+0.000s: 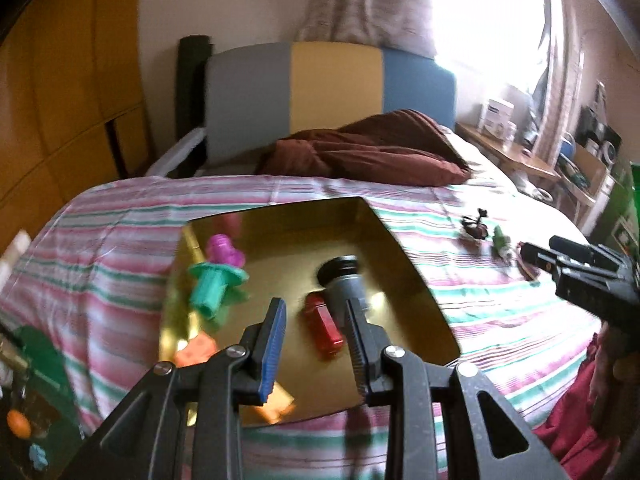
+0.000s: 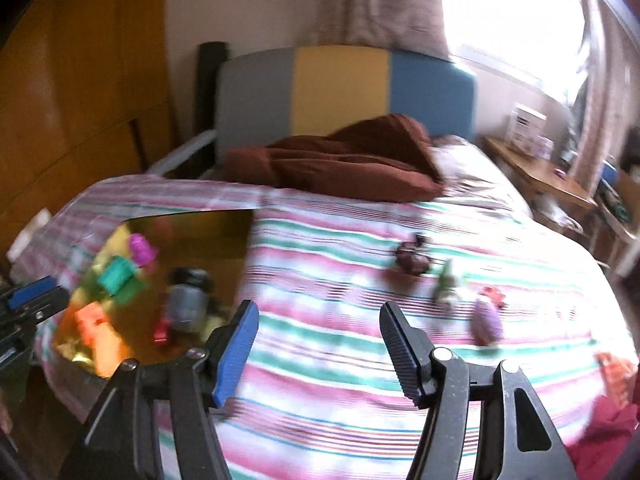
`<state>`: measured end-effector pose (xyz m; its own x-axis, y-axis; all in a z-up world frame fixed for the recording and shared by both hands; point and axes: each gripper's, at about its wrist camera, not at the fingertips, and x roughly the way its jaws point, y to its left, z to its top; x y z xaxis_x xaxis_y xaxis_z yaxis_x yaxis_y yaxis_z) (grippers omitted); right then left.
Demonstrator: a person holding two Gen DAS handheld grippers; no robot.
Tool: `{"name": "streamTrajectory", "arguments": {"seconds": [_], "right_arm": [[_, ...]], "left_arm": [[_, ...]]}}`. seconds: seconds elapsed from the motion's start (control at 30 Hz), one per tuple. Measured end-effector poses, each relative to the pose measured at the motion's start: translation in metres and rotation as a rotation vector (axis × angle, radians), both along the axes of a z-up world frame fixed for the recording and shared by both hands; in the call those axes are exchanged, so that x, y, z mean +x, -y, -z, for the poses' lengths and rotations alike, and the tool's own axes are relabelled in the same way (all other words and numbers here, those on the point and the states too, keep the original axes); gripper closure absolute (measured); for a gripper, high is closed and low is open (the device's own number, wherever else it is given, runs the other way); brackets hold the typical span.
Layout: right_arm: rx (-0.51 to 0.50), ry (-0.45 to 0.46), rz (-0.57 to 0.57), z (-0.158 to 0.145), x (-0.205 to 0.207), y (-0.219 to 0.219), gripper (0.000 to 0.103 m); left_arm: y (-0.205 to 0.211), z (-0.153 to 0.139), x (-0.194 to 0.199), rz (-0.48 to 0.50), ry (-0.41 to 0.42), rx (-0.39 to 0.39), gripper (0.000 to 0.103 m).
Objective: Organize rigid objects
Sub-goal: 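Move both tools back toward the remaining toys on the bed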
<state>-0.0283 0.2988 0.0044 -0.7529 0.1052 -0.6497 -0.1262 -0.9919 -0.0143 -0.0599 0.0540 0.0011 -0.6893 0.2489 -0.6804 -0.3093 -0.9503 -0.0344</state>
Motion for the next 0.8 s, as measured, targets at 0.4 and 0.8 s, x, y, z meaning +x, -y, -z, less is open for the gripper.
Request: {"name": "streamTrajectory", "arguments": {"seconds": [0.4, 0.8], "right_arm": [[-0.040, -0.002, 0.238, 0.002, 0.001, -0.119, 0.031], [-0.195, 0.005, 0.479, 0.043, 0.008, -0.219, 0.031]], "left_arm": [[-0.079, 0.006, -0.003, 0.160, 0.019, -0.044, 0.073], [-0.145, 0.020, -0.010, 0.277, 0.026, -0.139, 0.073]]}}
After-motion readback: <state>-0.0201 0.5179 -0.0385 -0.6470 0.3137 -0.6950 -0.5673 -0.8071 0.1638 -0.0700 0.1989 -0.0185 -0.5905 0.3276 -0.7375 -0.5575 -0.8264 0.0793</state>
